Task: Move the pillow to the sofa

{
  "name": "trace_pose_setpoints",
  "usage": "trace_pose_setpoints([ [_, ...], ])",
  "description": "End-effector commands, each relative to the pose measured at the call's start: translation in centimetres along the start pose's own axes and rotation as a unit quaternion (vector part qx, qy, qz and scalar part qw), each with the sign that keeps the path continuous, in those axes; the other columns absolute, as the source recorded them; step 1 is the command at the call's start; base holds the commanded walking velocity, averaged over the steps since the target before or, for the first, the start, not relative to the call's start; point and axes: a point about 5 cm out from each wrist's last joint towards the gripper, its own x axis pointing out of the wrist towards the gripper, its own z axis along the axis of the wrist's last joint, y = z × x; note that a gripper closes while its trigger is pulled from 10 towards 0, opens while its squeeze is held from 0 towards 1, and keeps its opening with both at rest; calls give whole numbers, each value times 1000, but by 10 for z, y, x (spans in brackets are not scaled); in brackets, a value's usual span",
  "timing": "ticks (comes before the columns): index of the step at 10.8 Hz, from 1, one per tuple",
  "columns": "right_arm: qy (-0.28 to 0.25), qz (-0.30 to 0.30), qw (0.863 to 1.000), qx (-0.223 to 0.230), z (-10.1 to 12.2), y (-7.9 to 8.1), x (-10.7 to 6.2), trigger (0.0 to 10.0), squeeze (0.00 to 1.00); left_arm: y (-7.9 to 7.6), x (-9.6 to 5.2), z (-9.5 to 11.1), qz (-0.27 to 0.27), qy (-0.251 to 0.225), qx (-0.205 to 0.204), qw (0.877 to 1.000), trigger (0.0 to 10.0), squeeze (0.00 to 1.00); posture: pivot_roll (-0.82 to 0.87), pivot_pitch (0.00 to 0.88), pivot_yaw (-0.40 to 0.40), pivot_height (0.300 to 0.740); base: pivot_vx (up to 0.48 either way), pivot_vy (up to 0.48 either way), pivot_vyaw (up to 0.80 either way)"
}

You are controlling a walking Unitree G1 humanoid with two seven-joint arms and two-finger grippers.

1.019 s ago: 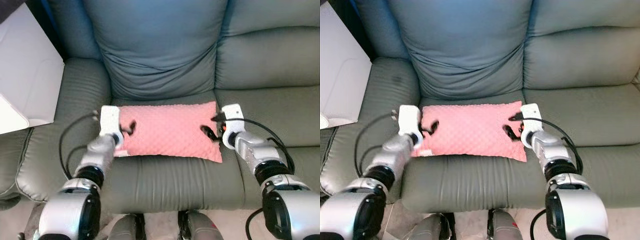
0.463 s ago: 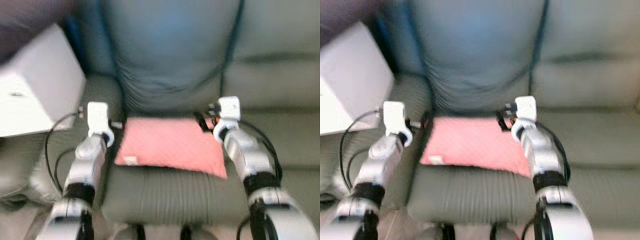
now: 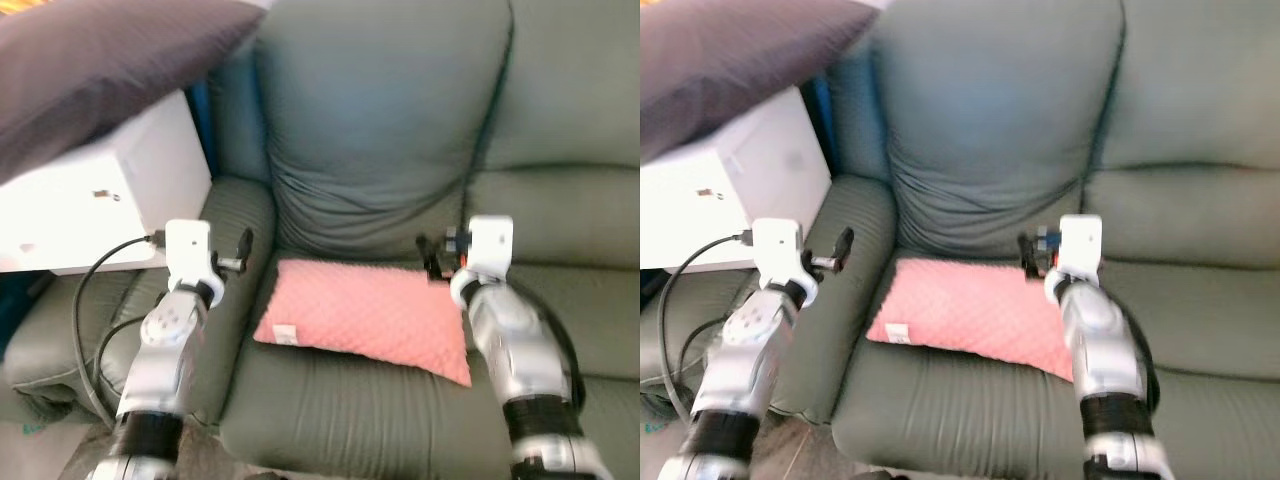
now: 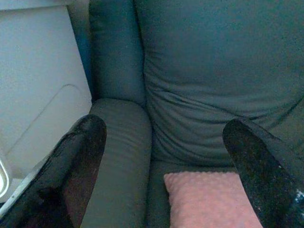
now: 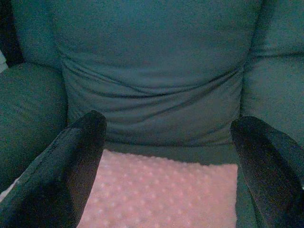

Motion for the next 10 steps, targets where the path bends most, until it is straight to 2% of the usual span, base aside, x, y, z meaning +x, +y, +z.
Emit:
trace_pose_setpoints([
  [1, -5, 0, 1000, -2, 4, 5, -3, 10000, 0, -1, -3, 2, -5, 3, -2, 1000, 10000, 0, -45, 0, 80, 740, 0, 0, 0],
  [3, -4, -13, 1000, 7, 2, 1, -9, 10000, 0, -3, -8, 4, -4, 4, -11, 1000, 10000, 0, -47, 0, 86, 740, 0, 0, 0],
  [4, -8, -22, 1000, 2, 2, -2, -16, 10000, 0, -4, -17, 6, -3, 5, -12, 1000, 10000, 0, -49, 2, 87, 740, 0, 0, 0],
  [5, -30, -31, 999, -9, 6, -5, -25, 10000, 0, -7, -29, 12, -3, -17, -10, 1000, 10000, 0, -49, 8, 85, 740, 0, 0, 0],
  [6, -49, -37, 998, -12, 8, -6, -33, 10000, 0, -7, -40, 18, 6, -45, 9, 999, 10000, 0, -47, 9, 85, 740, 0, 0, 0],
  [7, -43, -33, 998, -17, -2, -3, -43, 10000, 0, -3, -52, 13, 36, -54, 25, 998, 10000, 0, -49, 10, 82, 740, 0, 0, 0],
  [8, -24, -35, 999, -11, -11, 0, -49, 10000, 0, 1, -59, 4, 51, -37, 31, 998, 10000, 0, -58, 10, 81, 740, 0, 0, 0],
  [10, -3, -44, 999, -6, -22, -3, -56, 10000, 0, 1, -64, -3, 62, -22, 31, 997, 10000, 0, -58, 0, 76, 740, 0, 0, 0],
])
